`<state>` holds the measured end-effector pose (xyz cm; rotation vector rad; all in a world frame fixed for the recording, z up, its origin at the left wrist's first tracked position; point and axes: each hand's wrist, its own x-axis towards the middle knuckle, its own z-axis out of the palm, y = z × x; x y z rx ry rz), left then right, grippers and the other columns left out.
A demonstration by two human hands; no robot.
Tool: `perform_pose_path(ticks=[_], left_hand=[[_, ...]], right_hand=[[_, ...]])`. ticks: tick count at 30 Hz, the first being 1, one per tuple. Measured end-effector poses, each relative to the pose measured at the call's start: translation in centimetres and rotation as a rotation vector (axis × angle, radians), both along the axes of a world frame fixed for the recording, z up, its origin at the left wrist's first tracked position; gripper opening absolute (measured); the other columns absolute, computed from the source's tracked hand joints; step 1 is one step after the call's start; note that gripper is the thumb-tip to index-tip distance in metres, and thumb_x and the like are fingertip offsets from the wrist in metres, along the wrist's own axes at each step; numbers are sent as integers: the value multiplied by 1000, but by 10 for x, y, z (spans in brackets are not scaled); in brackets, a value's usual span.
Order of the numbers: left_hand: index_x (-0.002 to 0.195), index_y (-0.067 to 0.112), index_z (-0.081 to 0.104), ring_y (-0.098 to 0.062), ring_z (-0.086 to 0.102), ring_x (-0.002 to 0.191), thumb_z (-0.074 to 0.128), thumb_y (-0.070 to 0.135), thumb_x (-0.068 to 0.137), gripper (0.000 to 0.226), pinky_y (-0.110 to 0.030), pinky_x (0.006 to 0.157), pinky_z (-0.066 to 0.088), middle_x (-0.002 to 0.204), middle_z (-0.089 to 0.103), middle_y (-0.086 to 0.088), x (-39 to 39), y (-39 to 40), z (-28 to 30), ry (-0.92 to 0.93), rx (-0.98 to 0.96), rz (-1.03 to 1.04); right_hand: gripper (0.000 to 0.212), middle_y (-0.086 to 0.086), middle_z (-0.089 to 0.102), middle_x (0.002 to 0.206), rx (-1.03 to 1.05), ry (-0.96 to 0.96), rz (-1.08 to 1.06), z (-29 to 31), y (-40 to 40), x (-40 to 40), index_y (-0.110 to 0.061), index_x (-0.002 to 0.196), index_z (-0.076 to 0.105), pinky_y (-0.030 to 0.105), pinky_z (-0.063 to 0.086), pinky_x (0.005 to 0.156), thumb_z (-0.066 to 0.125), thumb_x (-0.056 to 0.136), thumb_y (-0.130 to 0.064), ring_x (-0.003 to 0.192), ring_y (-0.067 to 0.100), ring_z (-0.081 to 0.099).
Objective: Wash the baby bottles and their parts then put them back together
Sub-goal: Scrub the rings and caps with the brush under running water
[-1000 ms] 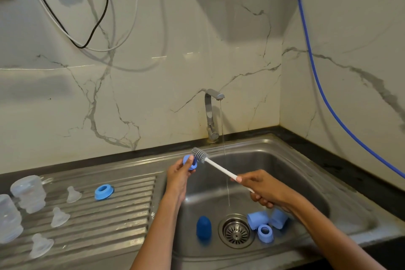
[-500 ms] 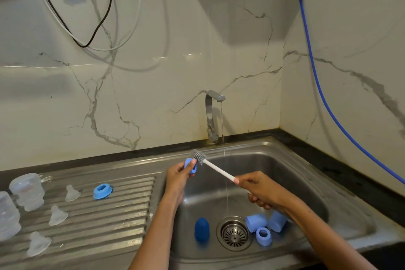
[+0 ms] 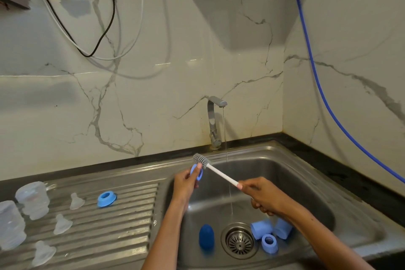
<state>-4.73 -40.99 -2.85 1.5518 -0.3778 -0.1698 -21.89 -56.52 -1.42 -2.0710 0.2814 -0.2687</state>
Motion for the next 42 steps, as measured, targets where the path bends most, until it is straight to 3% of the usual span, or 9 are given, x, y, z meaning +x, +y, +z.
perform_pose_path(ticks=[3,7,15,21,24,28,33,39,42], left_hand=[[98,0,63,-14,41,64,46,40,98,44,-23,61,39,72,48,-7,0,-4,1,45,19,-43],[105,2,58,-13,41,61,34,25,103,33,-24,59,37,72,48,-8,-1,-10,7,196,-118,-4],[119,8,63,-7,56,83,60,14,92,27,-17,67,45,99,68,0,5,1,6,4,-67,-128],[110,0,64,-15,65,84,71,8,81,31,-19,64,55,98,69,-10,7,9,2,145,-318,85],[107,-3,61,-18,66,85,72,4,78,31,-19,63,57,100,67,-14,5,11,5,182,-414,67],[102,-2,60,-19,65,85,68,5,82,23,-24,73,59,96,67,-14,-2,1,11,221,-499,-2],[100,0,63,-19,64,98,59,11,90,15,-33,99,46,101,67,-14,7,7,15,447,-754,-88],[101,-3,63,-22,71,86,59,8,89,16,-28,64,60,100,69,-19,-2,-7,15,598,-739,-218],[96,-4,61,-26,65,98,59,12,90,18,-31,73,59,106,65,-19,5,-3,16,695,-893,-139]], right_hand=[[12,-8,45,53,-20,-24,-25,-3,6,4,-41,103,60,16,32,40,49,98,-39,37,0,38],[15,-8,46,54,-26,-32,-26,-1,9,6,-41,110,58,17,32,40,48,99,-37,38,-1,39],[13,-6,44,51,-54,-24,14,7,-5,-2,-39,94,64,19,32,42,51,97,-40,41,3,36],[17,-8,43,47,-83,-2,17,6,2,-2,-38,105,64,18,32,40,51,97,-42,40,4,35],[19,-8,41,46,-50,-25,16,6,11,-2,-35,108,65,19,30,39,50,97,-41,38,2,34],[23,-2,44,57,40,-78,-40,10,28,11,-37,119,59,20,30,40,47,99,-38,42,5,36],[27,-4,41,54,71,13,41,8,21,-2,-33,119,61,18,28,39,47,98,-43,39,2,32],[32,-1,44,57,94,-9,-38,4,24,9,-31,127,56,19,30,39,44,100,-41,40,4,34],[34,-4,43,54,133,51,36,4,18,3,-34,127,56,18,31,38,47,97,-47,39,4,34]])
